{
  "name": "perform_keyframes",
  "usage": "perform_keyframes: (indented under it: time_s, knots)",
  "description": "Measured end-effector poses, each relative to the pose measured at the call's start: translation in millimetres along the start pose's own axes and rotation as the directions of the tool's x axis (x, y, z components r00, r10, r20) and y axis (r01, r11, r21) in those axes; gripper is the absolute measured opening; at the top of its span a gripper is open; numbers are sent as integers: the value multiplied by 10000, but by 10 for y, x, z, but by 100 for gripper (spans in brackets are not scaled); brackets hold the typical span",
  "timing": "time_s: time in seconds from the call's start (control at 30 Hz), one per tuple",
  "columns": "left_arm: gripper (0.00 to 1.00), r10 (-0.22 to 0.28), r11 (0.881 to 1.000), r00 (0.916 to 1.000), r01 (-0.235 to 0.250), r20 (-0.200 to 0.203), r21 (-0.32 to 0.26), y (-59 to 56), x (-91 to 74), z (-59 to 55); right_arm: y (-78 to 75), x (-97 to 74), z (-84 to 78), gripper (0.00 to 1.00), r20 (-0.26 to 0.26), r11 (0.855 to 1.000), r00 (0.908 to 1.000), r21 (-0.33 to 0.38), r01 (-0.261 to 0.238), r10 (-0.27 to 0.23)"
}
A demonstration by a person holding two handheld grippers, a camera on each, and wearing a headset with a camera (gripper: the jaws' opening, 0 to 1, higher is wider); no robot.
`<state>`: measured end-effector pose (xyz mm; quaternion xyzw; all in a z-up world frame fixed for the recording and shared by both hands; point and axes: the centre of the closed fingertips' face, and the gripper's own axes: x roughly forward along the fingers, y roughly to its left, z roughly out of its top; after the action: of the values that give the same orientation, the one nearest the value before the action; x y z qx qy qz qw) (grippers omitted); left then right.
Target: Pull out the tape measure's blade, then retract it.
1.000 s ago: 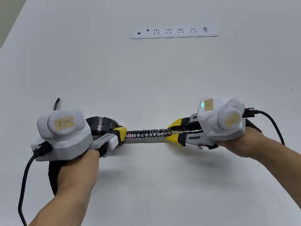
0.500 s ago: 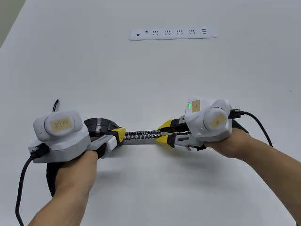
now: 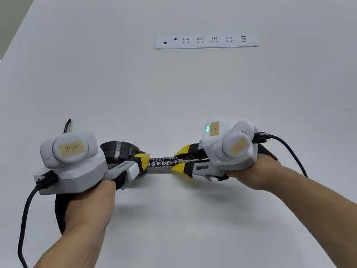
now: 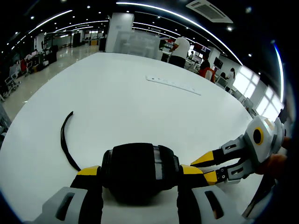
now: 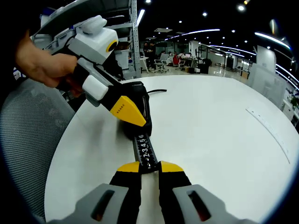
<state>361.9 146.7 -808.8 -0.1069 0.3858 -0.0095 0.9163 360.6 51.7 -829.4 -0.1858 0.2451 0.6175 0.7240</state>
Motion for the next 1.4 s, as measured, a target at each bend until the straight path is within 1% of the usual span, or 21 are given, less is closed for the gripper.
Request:
perform_keyframes:
  time_s: [0.43, 0.73, 0.83, 0.9, 1.07, 1.27, 1.4]
  knots:
    - [61, -41, 10000, 10000, 41, 5, -75, 1, -4, 5, 70, 208, 147, 12, 69, 9999, 9999, -114, -101, 102]
    - [61, -64, 9999, 10000, 64, -4, -127, -2, -3, 6, 118, 344, 237, 12, 37, 9990, 9998, -386, -214, 215]
    - [61, -56, 10000, 10000, 56, -21, -60, -5, -2, 1, 126, 354, 233, 12, -96, 9980, 9996, -577, -272, 267]
    - [61, -49, 9999, 10000, 49, 8, -127, -4, -3, 4, 124, 349, 235, 12, -56, 9980, 9996, -565, -270, 268]
    - [62, -65, 10000, 10000, 65, 1, -61, -6, -3, 2, 131, 358, 225, 13, -151, 9975, 9994, -617, -331, 322]
    - [62, -65, 10000, 10000, 65, 8, 75, -7, 1, -3, 144, 374, 225, 13, -302, 9942, 9989, -1003, -377, 349]
    - [62, -84, 9999, 10000, 84, 12, 76, -9, -3, 0, 143, 375, 227, 13, -312, 9939, 9990, -1043, -363, 332]
